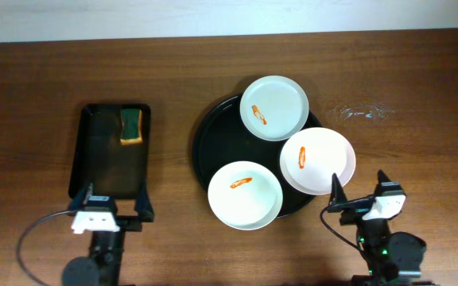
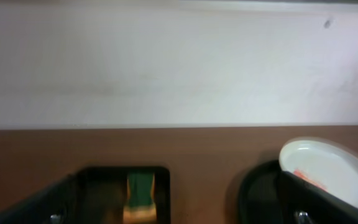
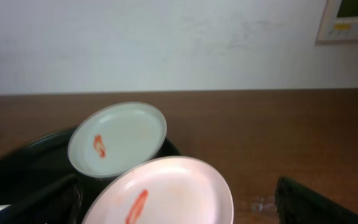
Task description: Clean dirty plates on tray and stack at the side
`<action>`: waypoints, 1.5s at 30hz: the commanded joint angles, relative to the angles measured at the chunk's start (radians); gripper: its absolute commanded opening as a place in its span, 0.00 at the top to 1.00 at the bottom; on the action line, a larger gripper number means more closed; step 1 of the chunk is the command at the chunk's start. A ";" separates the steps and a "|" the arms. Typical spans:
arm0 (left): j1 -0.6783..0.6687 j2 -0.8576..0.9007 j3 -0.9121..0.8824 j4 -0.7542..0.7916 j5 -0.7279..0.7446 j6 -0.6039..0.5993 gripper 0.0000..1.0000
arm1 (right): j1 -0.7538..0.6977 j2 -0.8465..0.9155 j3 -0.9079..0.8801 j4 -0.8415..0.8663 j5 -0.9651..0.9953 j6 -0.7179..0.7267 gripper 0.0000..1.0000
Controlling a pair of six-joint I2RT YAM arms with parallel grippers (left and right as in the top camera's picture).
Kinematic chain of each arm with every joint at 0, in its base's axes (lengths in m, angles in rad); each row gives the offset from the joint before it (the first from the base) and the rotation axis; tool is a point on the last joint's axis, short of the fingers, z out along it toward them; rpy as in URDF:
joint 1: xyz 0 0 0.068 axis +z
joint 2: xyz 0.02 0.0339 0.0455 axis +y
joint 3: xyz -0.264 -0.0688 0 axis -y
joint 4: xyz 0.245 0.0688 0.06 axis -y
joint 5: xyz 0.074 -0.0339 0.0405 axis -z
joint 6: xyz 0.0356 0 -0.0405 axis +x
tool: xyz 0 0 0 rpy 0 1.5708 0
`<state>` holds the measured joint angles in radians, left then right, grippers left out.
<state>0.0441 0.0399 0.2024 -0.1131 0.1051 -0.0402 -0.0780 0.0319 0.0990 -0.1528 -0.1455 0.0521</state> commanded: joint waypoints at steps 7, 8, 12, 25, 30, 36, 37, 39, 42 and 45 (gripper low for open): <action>-0.002 0.505 0.797 -0.433 0.084 0.134 0.01 | -0.006 0.504 0.735 -0.441 -0.057 0.031 0.01; -0.002 0.564 0.864 -0.498 0.086 0.143 0.01 | -0.006 0.554 0.800 -0.501 -0.058 0.031 0.01; -0.002 0.832 1.133 -0.791 0.086 0.148 0.01 | -0.006 0.867 1.176 -0.894 -0.076 0.031 0.01; -0.002 1.226 1.323 -0.989 0.095 0.146 0.01 | 0.053 1.379 1.477 -1.316 -0.255 0.031 0.17; -0.002 1.276 1.323 -0.988 0.101 0.147 0.01 | 0.160 1.383 1.334 -1.233 -0.210 0.043 0.25; -0.002 1.341 1.323 -0.988 0.101 0.146 0.01 | 0.193 1.383 1.204 -1.071 -0.061 0.101 0.35; -0.002 1.353 1.323 -0.990 0.101 0.146 0.01 | 0.187 1.383 1.202 -1.058 0.039 0.140 0.35; -0.002 1.369 1.323 -0.999 0.101 0.142 0.01 | 0.163 1.383 1.202 -1.048 0.185 0.180 0.35; -0.002 1.384 1.323 -1.003 0.101 0.139 0.01 | 0.121 1.389 1.201 -1.035 0.186 0.200 0.34; -0.002 1.398 1.323 -1.004 0.089 0.108 0.01 | 0.066 1.423 1.201 -1.033 0.192 0.200 0.34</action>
<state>0.0433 1.4235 1.5017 -1.1145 0.1879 0.0895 0.0372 1.4223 1.3060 -1.1885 -0.0334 0.2188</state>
